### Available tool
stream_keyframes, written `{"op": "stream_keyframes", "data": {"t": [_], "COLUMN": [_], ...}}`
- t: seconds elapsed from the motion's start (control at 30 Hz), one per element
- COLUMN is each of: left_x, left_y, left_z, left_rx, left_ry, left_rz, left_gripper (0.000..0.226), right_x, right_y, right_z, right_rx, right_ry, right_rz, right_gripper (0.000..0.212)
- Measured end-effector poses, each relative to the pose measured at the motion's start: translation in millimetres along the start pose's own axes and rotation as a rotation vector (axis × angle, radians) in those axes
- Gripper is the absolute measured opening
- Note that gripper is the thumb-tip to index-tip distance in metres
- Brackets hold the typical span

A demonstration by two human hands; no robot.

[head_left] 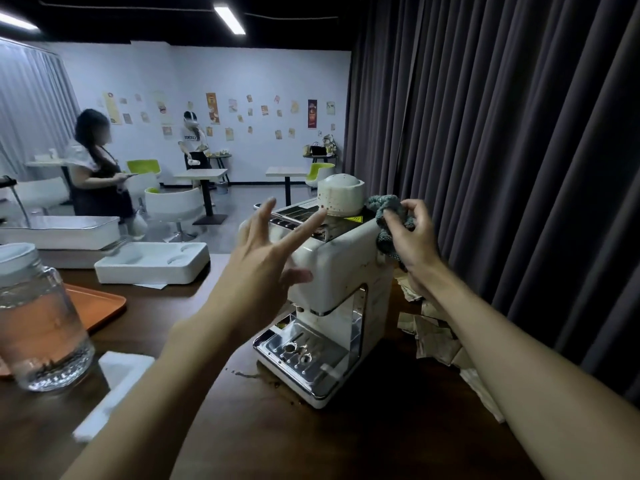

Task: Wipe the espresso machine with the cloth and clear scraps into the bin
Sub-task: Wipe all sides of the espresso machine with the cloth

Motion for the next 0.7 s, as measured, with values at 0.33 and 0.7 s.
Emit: {"op": "stream_keyframes", "data": {"t": [0.33, 0.7], "left_x": [-28, -38], "left_y": [-3, -14], "left_z": [0, 2], "left_rx": [-0.109, -0.122], "left_ry": [0.336, 0.257], "left_rz": [0.119, 0.053], "left_gripper": [0.077, 0.072], "right_x": [-8, -12], "right_y": [32, 40], "right_z": [-11, -8], "right_rx": [0.158, 0.183], "right_ry": [0.071, 0.231], "right_rz": [-0.118, -0.164], "right_gripper": [0.015, 0.016]}}
Point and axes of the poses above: each hand's wrist, its own y-axis away from the middle knuckle, its own z-axis out of the palm, x = y × z, the point moved 4 cm from there along -y, towards the middle knuckle
